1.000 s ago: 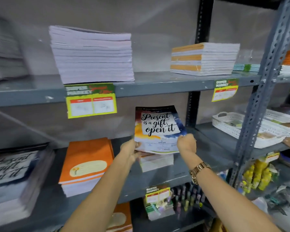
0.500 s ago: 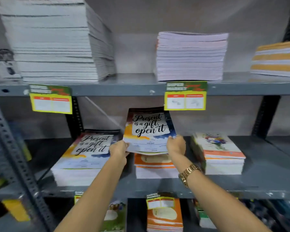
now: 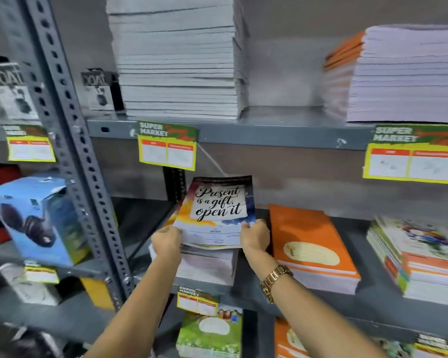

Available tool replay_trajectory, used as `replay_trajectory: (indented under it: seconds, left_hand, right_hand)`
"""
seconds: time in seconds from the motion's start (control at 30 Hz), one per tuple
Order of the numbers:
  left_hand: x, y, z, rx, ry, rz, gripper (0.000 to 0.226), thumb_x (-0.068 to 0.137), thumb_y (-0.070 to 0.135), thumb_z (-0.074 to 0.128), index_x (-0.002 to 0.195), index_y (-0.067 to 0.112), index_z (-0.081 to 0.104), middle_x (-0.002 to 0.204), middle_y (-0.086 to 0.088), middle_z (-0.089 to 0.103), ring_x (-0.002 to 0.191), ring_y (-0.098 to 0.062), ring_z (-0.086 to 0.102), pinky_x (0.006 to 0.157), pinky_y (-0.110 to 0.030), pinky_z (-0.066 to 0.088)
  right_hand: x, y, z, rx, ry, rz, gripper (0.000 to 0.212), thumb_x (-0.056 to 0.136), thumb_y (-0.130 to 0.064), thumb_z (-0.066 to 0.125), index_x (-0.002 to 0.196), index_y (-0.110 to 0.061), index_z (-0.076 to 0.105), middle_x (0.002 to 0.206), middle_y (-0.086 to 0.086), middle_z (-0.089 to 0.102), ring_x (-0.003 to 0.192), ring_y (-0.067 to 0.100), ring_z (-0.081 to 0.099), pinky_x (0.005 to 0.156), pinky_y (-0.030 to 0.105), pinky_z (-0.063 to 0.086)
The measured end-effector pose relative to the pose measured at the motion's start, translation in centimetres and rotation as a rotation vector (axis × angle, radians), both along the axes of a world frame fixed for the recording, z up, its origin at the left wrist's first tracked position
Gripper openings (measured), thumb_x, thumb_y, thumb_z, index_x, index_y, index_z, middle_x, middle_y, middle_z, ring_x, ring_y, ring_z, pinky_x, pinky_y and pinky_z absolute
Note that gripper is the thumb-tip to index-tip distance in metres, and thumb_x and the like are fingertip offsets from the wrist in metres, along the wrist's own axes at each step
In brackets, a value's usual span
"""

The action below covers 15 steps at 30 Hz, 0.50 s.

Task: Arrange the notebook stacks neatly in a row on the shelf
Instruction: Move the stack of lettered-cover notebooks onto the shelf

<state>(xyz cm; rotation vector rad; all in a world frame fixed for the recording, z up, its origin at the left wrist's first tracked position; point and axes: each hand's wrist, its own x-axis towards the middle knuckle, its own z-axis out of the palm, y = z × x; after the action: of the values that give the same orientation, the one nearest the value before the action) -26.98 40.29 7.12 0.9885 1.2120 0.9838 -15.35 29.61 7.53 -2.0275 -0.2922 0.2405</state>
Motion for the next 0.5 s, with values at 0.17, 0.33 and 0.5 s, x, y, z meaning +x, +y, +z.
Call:
replay_trajectory:
  seconds: [0.17, 0.33, 0.5]
  left_hand:
    - [-1.5, 1.7, -0.9, 0.089, 0.227, 0.073, 0.024, 0.087, 0.001, 0.051, 0.108, -0.004, 0.062, 0.102, -0.023, 0.064, 0.095, -0.037, 0.057, 0.085, -0.04, 0.047]
    - [-2.4, 2.5, -1.3, 0.367, 0.671, -0.022, 0.017, 0.083, 0.008, 0.051, 0.087, -0.001, 0.064, 0.086, -0.026, 0.066, 0.074, -0.037, 0.058, 0.067, -0.043, 0.05]
    - [-2.8, 4.0, -1.6, 0.617, 1.007, -0.164, 0.019, 0.082, 0.013, 0.054, 0.08, -0.001, 0.066, 0.093, -0.018, 0.064, 0.094, -0.036, 0.057, 0.071, -0.039, 0.047]
  right_hand:
    - [-0.9, 1.7, -1.4, -0.121, -0.026, 0.111, 0.032, 0.095, -0.019, 0.053, 0.116, 0.005, 0.055, 0.122, 0.021, 0.062, 0.113, 0.033, 0.059, 0.085, 0.032, 0.049]
    - [-1.2, 1.4, -1.8, -0.28, -0.141, 0.244, 0.029, 0.092, -0.022, 0.055, 0.112, -0.001, 0.058, 0.12, 0.015, 0.062, 0.11, 0.031, 0.06, 0.087, 0.034, 0.049]
    - [-1.5, 0.7, -1.9, -0.358, -0.41, 0.309, 0.042, 0.091, -0.022, 0.054, 0.13, -0.005, 0.046, 0.133, 0.013, 0.048, 0.124, 0.029, 0.046, 0.099, 0.039, 0.041]
